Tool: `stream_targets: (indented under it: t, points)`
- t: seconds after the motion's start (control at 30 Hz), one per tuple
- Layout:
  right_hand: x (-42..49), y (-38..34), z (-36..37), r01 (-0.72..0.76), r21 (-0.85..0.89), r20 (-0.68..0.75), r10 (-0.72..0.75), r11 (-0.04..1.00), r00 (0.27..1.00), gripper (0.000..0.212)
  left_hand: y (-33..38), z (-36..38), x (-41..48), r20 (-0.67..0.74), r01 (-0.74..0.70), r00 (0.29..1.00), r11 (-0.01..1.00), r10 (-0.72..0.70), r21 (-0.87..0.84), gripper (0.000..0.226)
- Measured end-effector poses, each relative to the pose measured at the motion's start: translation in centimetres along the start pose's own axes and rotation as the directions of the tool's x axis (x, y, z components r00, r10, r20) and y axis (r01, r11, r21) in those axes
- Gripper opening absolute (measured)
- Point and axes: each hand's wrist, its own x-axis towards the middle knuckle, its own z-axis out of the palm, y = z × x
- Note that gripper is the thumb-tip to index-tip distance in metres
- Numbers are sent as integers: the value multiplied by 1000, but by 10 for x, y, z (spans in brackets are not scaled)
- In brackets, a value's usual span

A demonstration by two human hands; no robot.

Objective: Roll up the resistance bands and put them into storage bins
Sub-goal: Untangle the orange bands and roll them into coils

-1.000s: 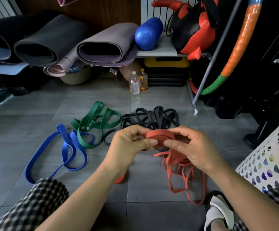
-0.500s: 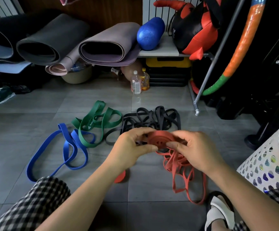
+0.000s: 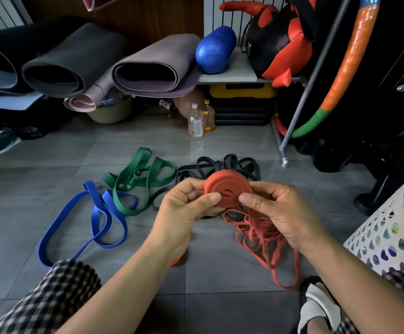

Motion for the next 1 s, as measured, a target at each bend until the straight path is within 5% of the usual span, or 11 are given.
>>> stream_targets:
  t: [0.1, 0.17, 0.27, 0.37, 0.53, 0.73, 0.83, 0.93, 1.0]
  points:
    - [-3, 6, 2, 0, -115, -73, -9, 993, 997, 16, -6, 2, -2, 14, 123, 992, 985, -122, -119, 9]
    - [-3, 9, -3, 58, -332, -54, -80, 942, 995, 13, -7, -2, 1, 31, 148, 988, 984, -152, 102, 16]
    - [-2, 9, -9, 158, -648, 40, -174, 745, 984, 14, -4, -10, 5, 106, -3, 992, 852, -62, 524, 41]
    - [-5, 7, -5, 199, -734, 85, -204, 649, 975, 21, 0, -9, 5, 130, -97, 991, 776, 20, 624, 36]
    - [-2, -1, -3, 114, -279, 73, -97, 954, 993, 26, 8, -3, 1, 17, -7, 1000, 950, 1, 313, 24]
    - [1, 6, 7, 53, 37, -36, -51, 998, 998, 19, 3, 4, -1, -109, 0, 994, 997, -9, -78, 15]
    - [-1, 12, 12, 29, 57, -48, -27, 998, 999, 17, -7, 6, -5, -105, 76, 990, 978, -98, -195, 15]
    - [0, 11, 2, 62, -261, -15, -68, 963, 998, 8, -5, -2, -1, -85, 144, 987, 983, -135, 114, 18]
    - [0, 9, -5, 169, -627, 65, -165, 760, 984, 10, -5, -14, 4, -13, -3, 1000, 864, 10, 504, 34]
